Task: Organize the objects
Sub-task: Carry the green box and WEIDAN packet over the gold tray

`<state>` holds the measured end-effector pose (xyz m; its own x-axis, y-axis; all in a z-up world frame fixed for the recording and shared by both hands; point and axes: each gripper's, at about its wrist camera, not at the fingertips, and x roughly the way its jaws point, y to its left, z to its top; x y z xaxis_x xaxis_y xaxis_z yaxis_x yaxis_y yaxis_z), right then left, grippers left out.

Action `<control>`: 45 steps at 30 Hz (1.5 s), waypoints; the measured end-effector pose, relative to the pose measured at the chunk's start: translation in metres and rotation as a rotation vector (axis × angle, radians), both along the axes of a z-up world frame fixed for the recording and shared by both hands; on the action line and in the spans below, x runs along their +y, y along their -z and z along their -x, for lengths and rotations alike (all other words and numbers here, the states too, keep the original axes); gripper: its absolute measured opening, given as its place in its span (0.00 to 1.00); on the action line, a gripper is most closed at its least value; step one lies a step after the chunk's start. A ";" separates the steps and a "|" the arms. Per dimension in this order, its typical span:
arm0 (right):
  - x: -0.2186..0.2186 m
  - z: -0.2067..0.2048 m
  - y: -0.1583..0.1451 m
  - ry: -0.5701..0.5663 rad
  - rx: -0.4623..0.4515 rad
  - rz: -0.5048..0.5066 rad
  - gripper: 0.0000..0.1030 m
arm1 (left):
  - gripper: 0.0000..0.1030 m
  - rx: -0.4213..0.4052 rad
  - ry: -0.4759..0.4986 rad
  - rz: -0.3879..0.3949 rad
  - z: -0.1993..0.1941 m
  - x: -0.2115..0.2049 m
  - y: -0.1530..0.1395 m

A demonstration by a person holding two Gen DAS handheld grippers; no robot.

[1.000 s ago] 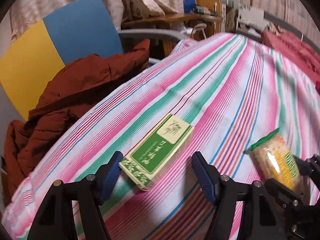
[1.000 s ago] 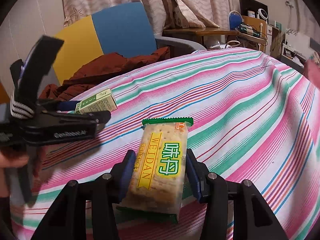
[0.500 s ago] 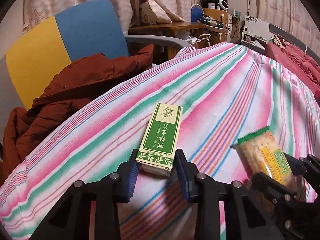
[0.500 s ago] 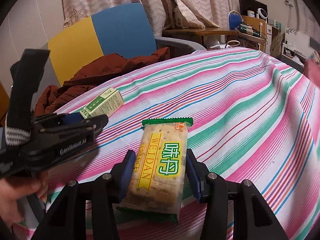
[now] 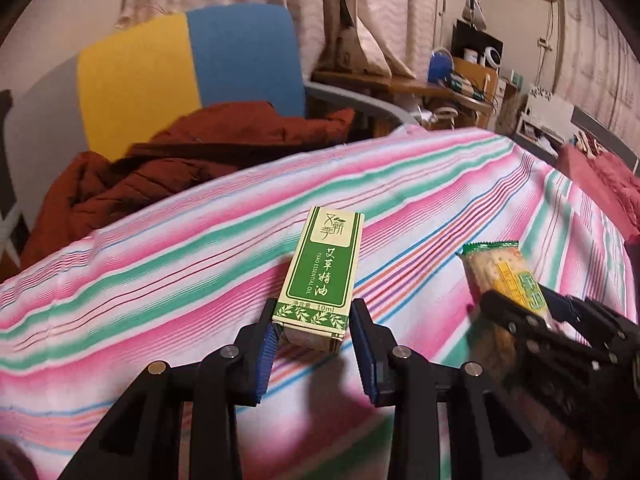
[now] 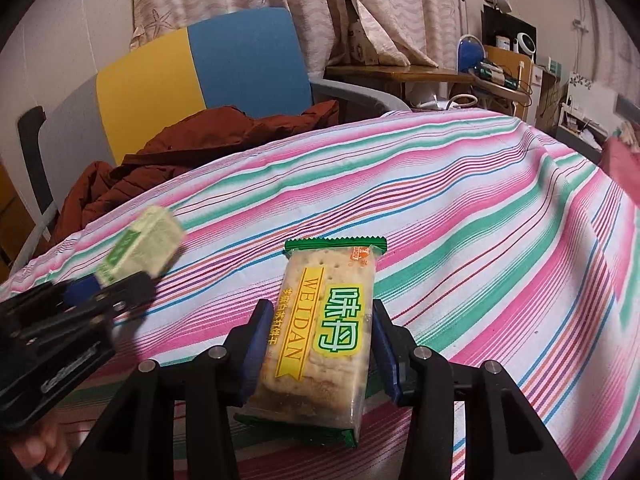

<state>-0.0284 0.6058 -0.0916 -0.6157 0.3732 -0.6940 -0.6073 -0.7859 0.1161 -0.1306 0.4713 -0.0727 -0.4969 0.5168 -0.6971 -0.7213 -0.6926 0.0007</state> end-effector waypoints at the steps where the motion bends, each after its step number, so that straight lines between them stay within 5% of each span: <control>1: 0.000 -0.001 -0.001 0.005 0.003 -0.004 0.47 | 0.34 0.015 -0.005 -0.006 -0.005 -0.005 -0.002; 21: -0.038 -0.018 -0.024 -0.001 0.026 -0.163 0.47 | 0.34 0.066 -0.050 -0.070 -0.073 -0.087 -0.008; 35: -0.087 -0.052 -0.036 -0.089 0.041 -0.116 0.47 | 0.34 0.147 -0.012 -0.082 -0.128 -0.126 -0.014; 45: -0.135 -0.076 -0.055 -0.195 0.066 -0.075 0.47 | 0.34 0.004 -0.036 -0.162 -0.155 -0.183 -0.023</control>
<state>0.0474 0.4704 -0.0370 -0.7245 0.2918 -0.6245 -0.4362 -0.8955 0.0877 0.0243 0.2880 -0.0501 -0.5195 0.6042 -0.6042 -0.6963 -0.7092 -0.1105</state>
